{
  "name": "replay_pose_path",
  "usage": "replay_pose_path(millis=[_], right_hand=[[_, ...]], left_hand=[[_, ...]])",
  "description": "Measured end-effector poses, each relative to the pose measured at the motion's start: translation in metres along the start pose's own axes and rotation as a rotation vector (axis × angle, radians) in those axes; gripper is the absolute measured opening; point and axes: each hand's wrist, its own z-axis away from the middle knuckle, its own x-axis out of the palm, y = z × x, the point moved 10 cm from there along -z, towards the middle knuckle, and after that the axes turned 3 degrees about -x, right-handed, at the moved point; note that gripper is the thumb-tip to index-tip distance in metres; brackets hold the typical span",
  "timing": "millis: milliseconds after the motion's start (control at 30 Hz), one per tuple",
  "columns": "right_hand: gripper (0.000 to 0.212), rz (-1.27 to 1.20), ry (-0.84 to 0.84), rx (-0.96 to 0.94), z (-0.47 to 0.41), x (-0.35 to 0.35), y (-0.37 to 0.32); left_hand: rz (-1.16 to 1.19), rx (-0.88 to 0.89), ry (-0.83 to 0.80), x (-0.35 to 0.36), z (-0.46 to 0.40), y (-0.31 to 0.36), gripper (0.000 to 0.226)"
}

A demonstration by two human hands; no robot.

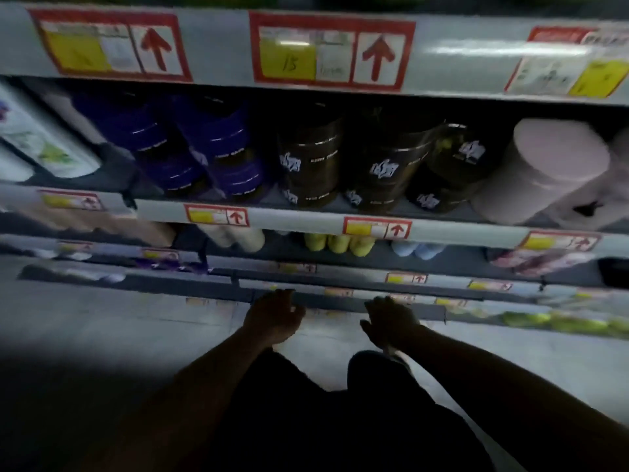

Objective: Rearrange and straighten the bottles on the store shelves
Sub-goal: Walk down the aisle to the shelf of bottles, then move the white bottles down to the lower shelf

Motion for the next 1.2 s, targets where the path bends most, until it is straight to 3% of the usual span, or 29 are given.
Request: replay_pose_path(millis=[133,367,567,900,1200], right_hand=[[0.066,-0.059,-0.026,0.003,0.02,0.028,-0.029],[0.054,-0.196,0.066,0.029,0.0,0.086,-0.016],[0.055,-0.214,0.023,0.049,-0.088,0.184,0.017],[0.058,-0.122,0.06,-0.014,-0.29,0.331,0.057],[0.061,0.039,0.115,-0.065,-0.364,0.379,0.056]], left_hand=[[-0.086,0.032,-0.075,0.009,0.006,-0.02,0.068],[-0.066,0.008,-0.082,0.063,-0.031,-0.015,0.063],[-0.096,0.047,-0.16,0.176,-0.116,-0.024,0.064],[-0.24,0.052,-0.168,0.353,-0.317,-0.095,0.07],[-0.265,0.078,-0.039,0.413,-0.393,-0.106,0.079]])
